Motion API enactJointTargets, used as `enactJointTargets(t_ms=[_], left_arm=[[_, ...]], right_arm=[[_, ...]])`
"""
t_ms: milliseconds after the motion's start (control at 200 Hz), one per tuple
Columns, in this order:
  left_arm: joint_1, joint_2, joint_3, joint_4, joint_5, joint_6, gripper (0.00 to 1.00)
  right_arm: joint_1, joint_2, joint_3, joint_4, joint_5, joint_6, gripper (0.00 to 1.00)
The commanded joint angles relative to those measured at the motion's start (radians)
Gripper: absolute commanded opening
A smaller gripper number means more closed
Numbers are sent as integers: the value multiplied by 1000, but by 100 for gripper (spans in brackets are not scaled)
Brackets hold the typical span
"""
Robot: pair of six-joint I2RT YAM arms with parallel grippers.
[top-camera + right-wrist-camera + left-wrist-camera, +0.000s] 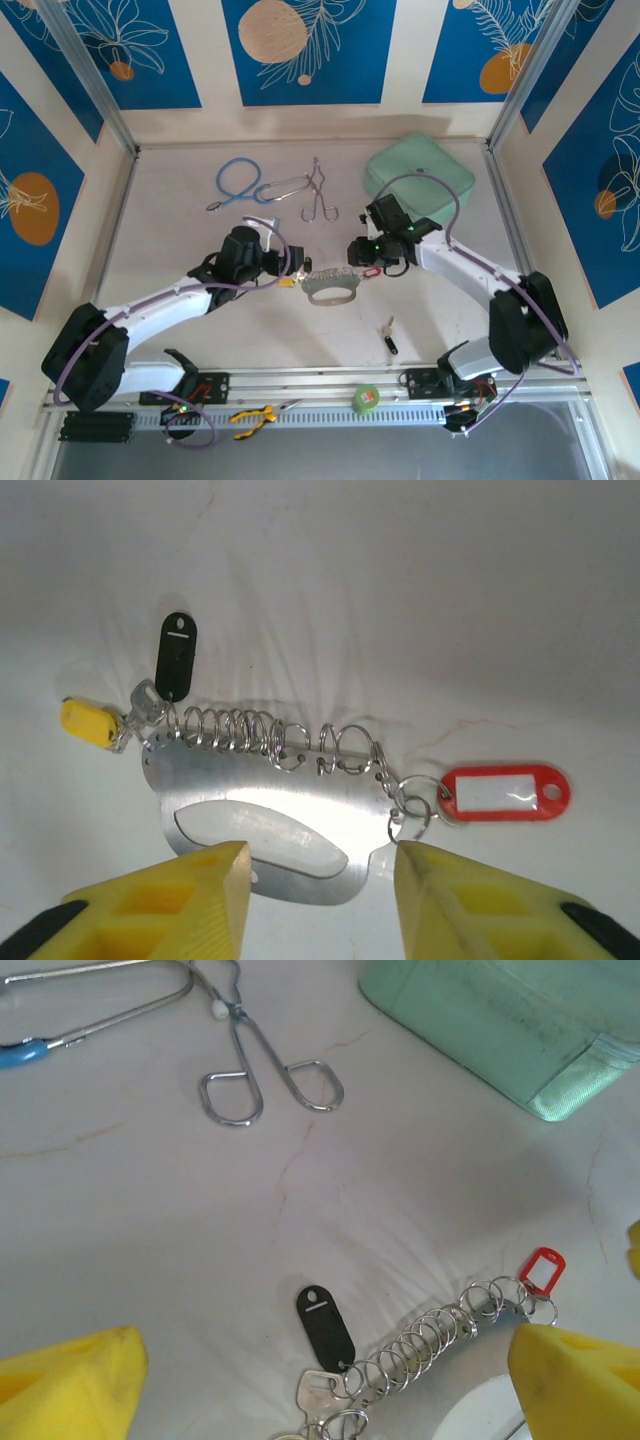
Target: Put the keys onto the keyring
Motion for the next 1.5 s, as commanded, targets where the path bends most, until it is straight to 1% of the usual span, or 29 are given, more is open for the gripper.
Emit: enactJointTargets(t_ms=[0, 145, 215, 305, 340, 450, 540, 1060, 1496], left_arm=[[-20, 10, -14, -13, -73, -134, 92], [-26, 1, -49, -7, -114, -205, 91], [-26, -3, -54, -20, -127, -213, 91], [-26, -13, -61, -21, -138, -213, 91], [-26, -15, -64, -19, -141, -211, 91], [-27, -25, -63, -24, -150, -202, 91], [-26, -33, -62, -24, -155, -199, 91], [-27, -40, -64, -21, -172, -196, 91], [-27, -46, -67, -22, -178, -196, 91]], right_arm=[[21, 88, 83, -61, -13, -39, 41], [46, 177, 141, -63, 6, -18, 40], [52, 202, 151, -61, 29, 20, 32], [51, 227, 151, -51, 55, 75, 24], [51, 237, 150, -50, 60, 97, 23], [53, 259, 150, -52, 84, 150, 23], [55, 266, 145, -44, 79, 166, 24], [57, 315, 134, -21, 1, 152, 25], [66, 332, 139, -27, -11, 136, 26]])
